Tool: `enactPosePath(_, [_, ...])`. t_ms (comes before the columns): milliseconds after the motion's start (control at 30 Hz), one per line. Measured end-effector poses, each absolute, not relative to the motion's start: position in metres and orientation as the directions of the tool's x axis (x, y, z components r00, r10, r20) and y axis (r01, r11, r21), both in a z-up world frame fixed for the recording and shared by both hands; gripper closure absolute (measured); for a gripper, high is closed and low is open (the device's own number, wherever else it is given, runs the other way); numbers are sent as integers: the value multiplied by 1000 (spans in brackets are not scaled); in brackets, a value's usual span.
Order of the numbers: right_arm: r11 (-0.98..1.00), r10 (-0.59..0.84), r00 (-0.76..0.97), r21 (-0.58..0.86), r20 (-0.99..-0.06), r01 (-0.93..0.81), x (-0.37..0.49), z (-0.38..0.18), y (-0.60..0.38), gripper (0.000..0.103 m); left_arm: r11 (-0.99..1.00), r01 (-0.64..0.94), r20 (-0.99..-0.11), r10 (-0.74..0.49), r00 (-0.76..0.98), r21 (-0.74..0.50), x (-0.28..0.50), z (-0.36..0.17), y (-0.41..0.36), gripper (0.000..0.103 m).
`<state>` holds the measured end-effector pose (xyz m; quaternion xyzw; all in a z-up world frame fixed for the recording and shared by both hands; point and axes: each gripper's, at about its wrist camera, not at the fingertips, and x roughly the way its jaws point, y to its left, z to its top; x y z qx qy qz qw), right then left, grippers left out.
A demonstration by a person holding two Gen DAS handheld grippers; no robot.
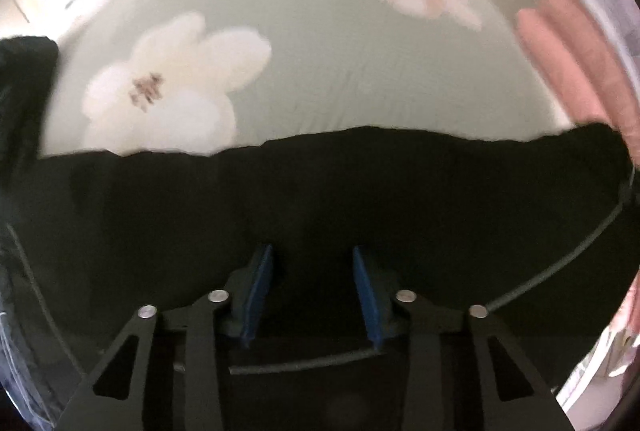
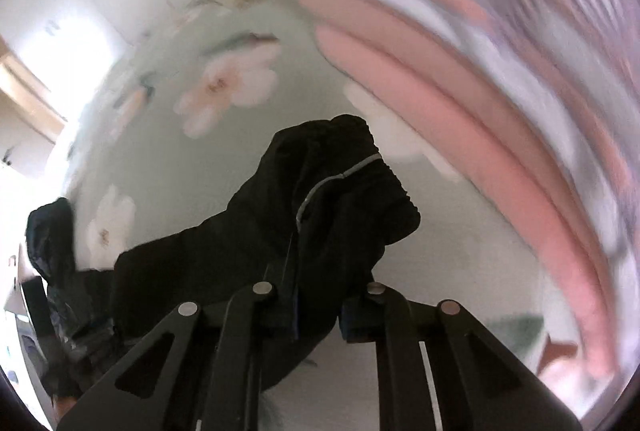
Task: Fold large clothes
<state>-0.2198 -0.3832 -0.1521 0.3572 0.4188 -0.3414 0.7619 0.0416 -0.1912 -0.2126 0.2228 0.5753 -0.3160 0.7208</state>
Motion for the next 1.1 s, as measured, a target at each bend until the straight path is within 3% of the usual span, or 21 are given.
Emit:
enactPosePath(167, [439, -99, 340, 265, -935, 858, -232, -228, -400, 87, 680, 733, -962, -205, 179, -9, 38, -218, -198, 59])
enactPosePath(333, [427, -82, 353, 287, -932, 858, -241, -221, -402, 86, 708, 698, -950, -280, 136, -109, 37, -198, -173, 59])
enactPosePath(533, [528, -176, 390, 247, -904, 812, -233, -160, -371, 87, 759, 634, -927, -330, 178, -148, 27, -157, -88, 59])
enactPosePath(733, [747, -208, 536, 221, -818, 627, -182, -71, -266, 88, 846, 504, -927, -314, 206, -174, 43, -134, 33, 59])
enactPosePath(933, [894, -83, 630, 221, -772, 389, -116, -21, -131, 88, 912, 387, -927, -253, 275, -134, 66, -109, 168, 59])
enactPosePath(1100, [955, 21, 636, 205, -772, 217, -35, -22, -5, 88, 951, 295, -916, -195, 351, -90, 96, -91, 271, 59])
